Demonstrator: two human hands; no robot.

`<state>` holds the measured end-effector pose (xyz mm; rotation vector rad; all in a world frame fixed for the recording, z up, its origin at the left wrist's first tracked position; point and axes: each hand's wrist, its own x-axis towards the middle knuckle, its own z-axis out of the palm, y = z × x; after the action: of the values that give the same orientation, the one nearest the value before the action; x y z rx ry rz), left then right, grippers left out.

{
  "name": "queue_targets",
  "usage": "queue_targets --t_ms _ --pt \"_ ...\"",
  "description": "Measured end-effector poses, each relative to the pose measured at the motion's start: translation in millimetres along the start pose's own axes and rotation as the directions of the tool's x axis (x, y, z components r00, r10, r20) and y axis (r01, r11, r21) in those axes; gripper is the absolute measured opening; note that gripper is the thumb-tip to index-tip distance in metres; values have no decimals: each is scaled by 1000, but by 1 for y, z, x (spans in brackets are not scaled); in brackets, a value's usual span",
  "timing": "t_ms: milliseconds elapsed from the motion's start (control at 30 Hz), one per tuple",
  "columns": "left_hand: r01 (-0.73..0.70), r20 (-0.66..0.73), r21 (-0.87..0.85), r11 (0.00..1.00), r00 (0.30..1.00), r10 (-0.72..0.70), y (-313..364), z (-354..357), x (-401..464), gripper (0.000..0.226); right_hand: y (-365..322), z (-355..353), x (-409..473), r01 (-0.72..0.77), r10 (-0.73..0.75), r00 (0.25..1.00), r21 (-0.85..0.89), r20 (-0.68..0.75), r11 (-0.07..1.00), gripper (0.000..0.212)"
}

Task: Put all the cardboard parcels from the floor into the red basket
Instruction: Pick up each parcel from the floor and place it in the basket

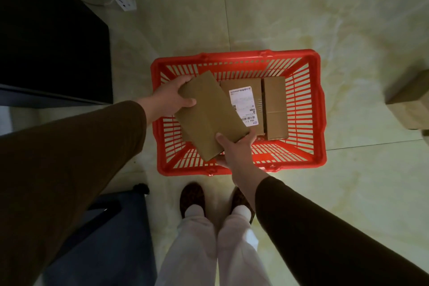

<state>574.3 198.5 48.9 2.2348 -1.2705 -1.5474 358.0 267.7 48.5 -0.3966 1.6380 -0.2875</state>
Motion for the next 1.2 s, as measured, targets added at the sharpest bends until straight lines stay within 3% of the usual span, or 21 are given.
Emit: queue_targets --t_ms 167,267,367,667,1200 --pt "-48 -56 47 998 997 51 -7 0 8 61 6 5 4 -61 62 998 31 -5 998 53" --pt "-103 -112 189 977 986 126 -10 0 12 64 7 12 7 -96 97 994 23 -42 995 44" --pt "-86 -134 285 955 983 128 -6 0 15 68 10 20 10 -98 93 995 -108 -48 989 39" --pt "-37 -135 339 940 987 87 -7 0 21 75 7 34 18 -146 161 986 -246 42 958 34" --pt "30 -168 337 941 985 29 -10 12 12 78 23 20 16 -34 34 999 -352 -7 936 43"
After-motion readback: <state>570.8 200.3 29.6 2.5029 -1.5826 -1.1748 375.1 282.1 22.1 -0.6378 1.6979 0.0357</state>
